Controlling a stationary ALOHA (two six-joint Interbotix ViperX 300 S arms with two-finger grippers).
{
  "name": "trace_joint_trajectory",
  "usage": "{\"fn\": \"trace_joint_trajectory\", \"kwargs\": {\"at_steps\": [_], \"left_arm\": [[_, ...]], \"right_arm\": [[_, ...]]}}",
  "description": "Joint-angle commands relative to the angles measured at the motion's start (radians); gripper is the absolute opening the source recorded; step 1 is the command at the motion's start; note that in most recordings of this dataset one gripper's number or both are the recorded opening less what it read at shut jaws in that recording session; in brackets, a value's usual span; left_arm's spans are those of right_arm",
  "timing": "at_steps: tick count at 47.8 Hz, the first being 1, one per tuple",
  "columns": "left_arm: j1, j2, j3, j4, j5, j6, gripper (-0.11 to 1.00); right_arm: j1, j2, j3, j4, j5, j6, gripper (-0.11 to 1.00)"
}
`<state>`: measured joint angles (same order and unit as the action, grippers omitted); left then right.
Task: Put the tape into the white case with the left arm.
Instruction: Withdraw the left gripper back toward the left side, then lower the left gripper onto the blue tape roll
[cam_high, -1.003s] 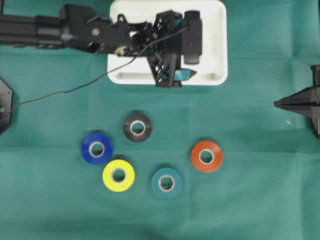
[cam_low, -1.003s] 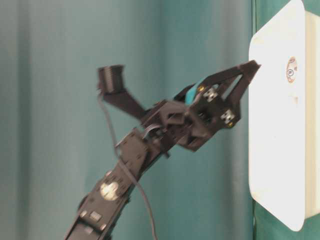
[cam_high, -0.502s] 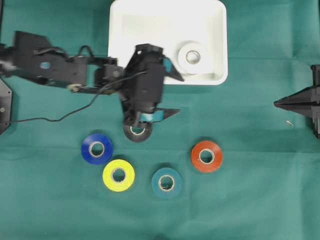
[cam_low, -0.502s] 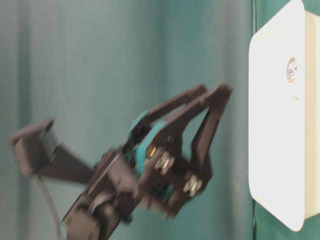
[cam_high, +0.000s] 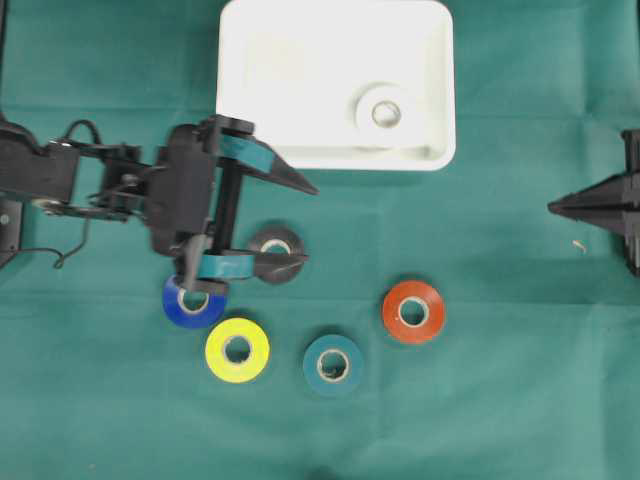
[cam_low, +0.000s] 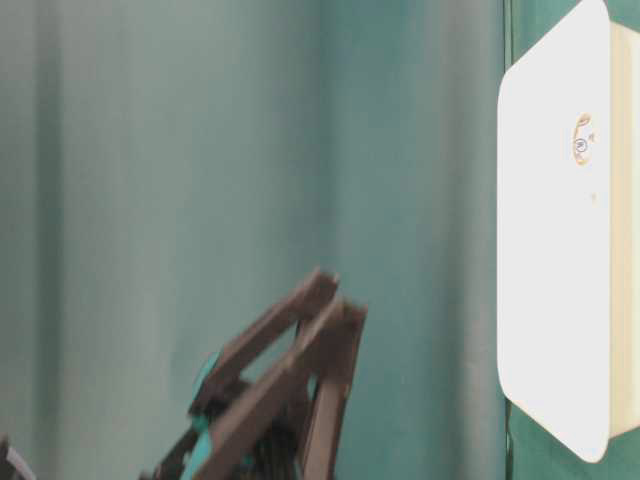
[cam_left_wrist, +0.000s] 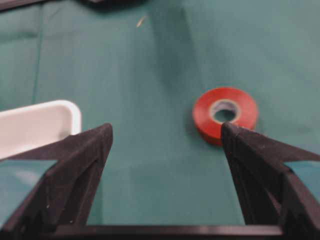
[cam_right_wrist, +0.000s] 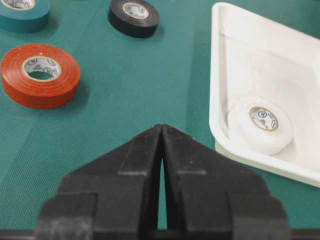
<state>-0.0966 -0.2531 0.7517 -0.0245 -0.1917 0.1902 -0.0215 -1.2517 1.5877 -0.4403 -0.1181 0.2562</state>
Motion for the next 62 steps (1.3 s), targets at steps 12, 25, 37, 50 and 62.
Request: {"fn": "trace_joint_trajectory", "kwargs": {"at_steps": [12, 25, 37, 50, 62], "left_arm": [[-0.049, -0.118, 0.138, -0.003, -0.046, -0.081, 0.88], [-0.104, -0.253, 0.272, -0.003, -0.051, -0.133, 0.88], [-0.109, -0.322, 0.324, -0.003, -0.055, -0.137, 0.88], [-0.109, -0.311, 0.324, -0.003, -0.055, -0.137, 0.88], [-0.110, -0.295, 0.333, -0.003, -0.040, -0.137, 0.88]], "right_arm": [[0.000, 0.008, 0.015, -0.008, -0.009, 0.000, -0.09], [0.000, 0.008, 0.015, -0.008, -0.009, 0.000, -0.09], [0.000, 0.008, 0.015, -0.008, -0.009, 0.000, -0.09], [0.000, 0.008, 0.015, -0.009, -0.009, 0.000, -0.09], [0.000, 0.009, 0.015, -0.008, -0.009, 0.000, -0.09]]}}
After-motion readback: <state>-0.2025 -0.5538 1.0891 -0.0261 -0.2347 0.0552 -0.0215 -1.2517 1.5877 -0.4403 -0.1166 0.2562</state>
